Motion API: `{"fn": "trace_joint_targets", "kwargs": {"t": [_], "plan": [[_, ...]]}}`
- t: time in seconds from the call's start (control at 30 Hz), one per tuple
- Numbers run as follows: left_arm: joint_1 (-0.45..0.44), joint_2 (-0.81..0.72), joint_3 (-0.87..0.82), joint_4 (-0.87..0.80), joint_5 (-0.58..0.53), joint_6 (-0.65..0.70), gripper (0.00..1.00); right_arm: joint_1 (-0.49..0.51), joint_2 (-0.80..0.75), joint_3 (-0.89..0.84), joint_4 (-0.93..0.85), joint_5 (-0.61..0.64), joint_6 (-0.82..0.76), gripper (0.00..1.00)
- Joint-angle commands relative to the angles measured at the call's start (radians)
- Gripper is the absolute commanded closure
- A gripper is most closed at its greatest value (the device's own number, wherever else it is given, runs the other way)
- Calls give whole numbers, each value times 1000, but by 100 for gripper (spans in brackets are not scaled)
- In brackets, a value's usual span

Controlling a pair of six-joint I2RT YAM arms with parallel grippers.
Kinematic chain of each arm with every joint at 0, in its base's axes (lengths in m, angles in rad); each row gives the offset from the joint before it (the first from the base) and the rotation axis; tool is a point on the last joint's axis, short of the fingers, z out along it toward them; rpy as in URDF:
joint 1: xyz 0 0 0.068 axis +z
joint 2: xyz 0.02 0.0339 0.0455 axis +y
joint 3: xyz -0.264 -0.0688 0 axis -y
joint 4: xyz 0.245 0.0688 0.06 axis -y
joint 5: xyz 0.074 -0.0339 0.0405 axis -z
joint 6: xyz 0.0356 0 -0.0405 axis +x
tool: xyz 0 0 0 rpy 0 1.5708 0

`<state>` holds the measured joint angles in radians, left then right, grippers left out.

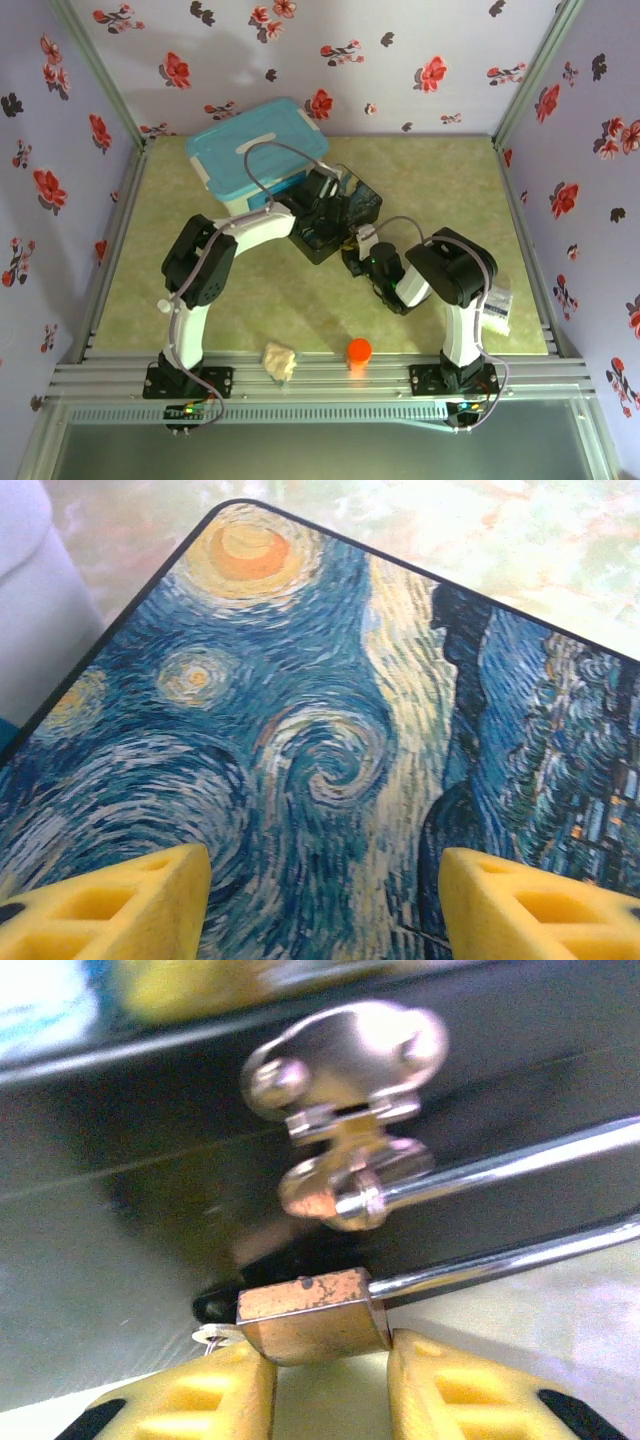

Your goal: Unlock the padlock with the key

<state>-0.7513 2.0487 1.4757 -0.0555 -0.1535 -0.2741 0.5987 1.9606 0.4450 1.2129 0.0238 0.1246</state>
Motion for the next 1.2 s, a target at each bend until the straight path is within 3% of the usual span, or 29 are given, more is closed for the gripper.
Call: {"fn": "trace_joint_targets", "kwargs": {"t": [0.0, 0.23, 0.4, 0.57, 0.77, 0.93, 1.03, 1.17], "plan": [[-74, 105, -69, -211, 121, 38, 39, -63, 19, -3, 122, -28, 117, 69], [-98, 133, -77, -217, 128, 66, 39, -145, 24, -17, 167, -135, 185, 72], [-72, 111, -102, -215, 107, 9, 39, -139, -66, -37, -24, -163, 190, 71], [-51, 60, -125, -203, 113, 0, 39, -124, -240, -1, -452, -129, 130, 71], [-46, 20, -128, -211, 114, -16, 39, -94, -416, 166, -1055, -93, 87, 73], [-43, 1, -138, -206, 115, -36, 39, -85, -463, 277, -1386, -81, 98, 73], [-42, -21, -148, -201, 115, -44, 39, -77, -464, 351, -1528, -145, 116, 72], [-31, -66, -155, -201, 121, -63, 39, -64, -421, 477, -1723, -130, 81, 72]]}}
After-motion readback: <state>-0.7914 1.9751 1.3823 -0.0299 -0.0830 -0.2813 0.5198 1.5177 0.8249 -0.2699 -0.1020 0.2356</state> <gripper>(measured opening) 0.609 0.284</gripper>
